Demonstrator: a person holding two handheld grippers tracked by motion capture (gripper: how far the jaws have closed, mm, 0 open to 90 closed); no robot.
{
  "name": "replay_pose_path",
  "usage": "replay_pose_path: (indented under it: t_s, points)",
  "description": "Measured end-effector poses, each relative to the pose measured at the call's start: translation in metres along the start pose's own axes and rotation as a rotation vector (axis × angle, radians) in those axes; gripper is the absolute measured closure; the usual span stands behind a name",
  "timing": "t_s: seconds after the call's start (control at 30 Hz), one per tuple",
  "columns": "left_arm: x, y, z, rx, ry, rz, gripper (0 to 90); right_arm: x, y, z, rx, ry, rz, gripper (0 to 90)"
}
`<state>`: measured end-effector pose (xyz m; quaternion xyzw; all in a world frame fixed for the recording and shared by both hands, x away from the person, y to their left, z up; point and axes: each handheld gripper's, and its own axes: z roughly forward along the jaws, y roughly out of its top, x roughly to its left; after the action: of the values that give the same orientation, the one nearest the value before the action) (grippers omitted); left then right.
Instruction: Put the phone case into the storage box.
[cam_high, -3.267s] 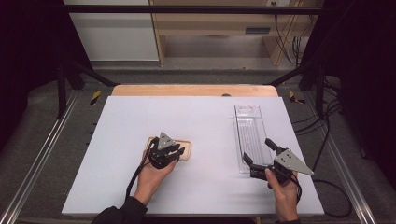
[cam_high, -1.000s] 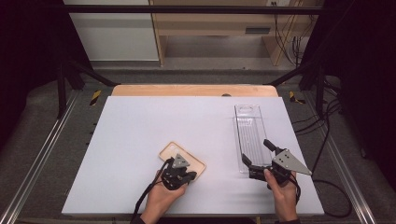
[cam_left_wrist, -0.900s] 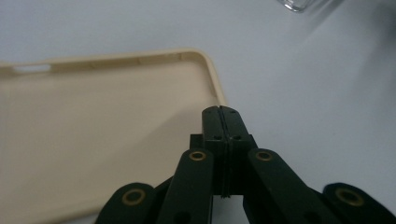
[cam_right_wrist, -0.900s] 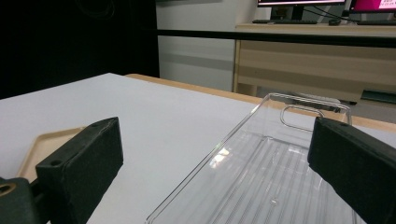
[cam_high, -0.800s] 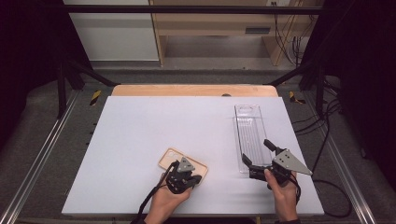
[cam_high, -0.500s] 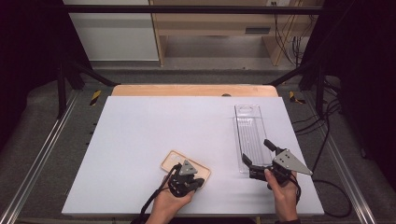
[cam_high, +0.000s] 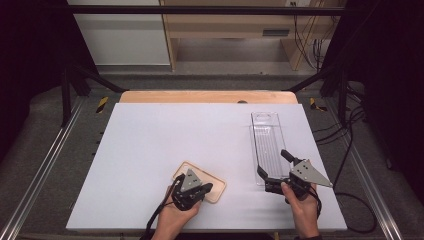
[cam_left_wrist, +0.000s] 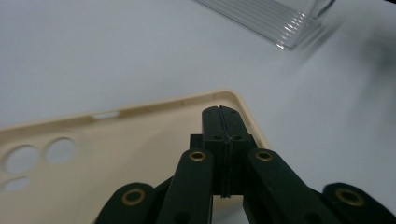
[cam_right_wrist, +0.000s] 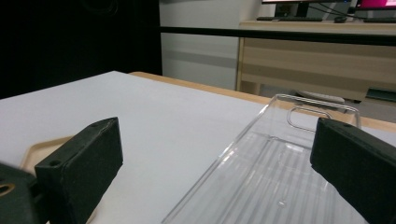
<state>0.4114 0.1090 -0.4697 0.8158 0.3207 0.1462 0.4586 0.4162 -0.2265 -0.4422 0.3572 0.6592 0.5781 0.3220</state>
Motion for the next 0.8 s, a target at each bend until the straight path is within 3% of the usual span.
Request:
replay_pose_path:
  t_s: [0.1,0.33,0.5,0.73,0.8]
  points:
    - [0.009,-0.001,-0.009,-0.022,0.016,-0.005,90.0,0.007,0.008,0.001,0.007,0.011,-0.013,2.3]
    - [0.038,-0.007,-0.045,-0.083,0.133,0.008,90.0,0.026,0.02,0.002,0.051,0.03,-0.051,2.5]
    - [0.055,-0.017,-0.075,-0.152,0.183,0.036,90.0,0.034,0.027,0.002,0.096,0.041,-0.077,2.7]
    - [0.086,-0.036,-0.108,-0.228,0.276,-0.032,87.3,0.045,0.04,0.007,0.18,0.061,-0.087,3.7]
    - [0.09,-0.038,-0.11,-0.233,0.288,-0.041,85.5,0.047,0.041,0.008,0.191,0.064,-0.086,4.0]
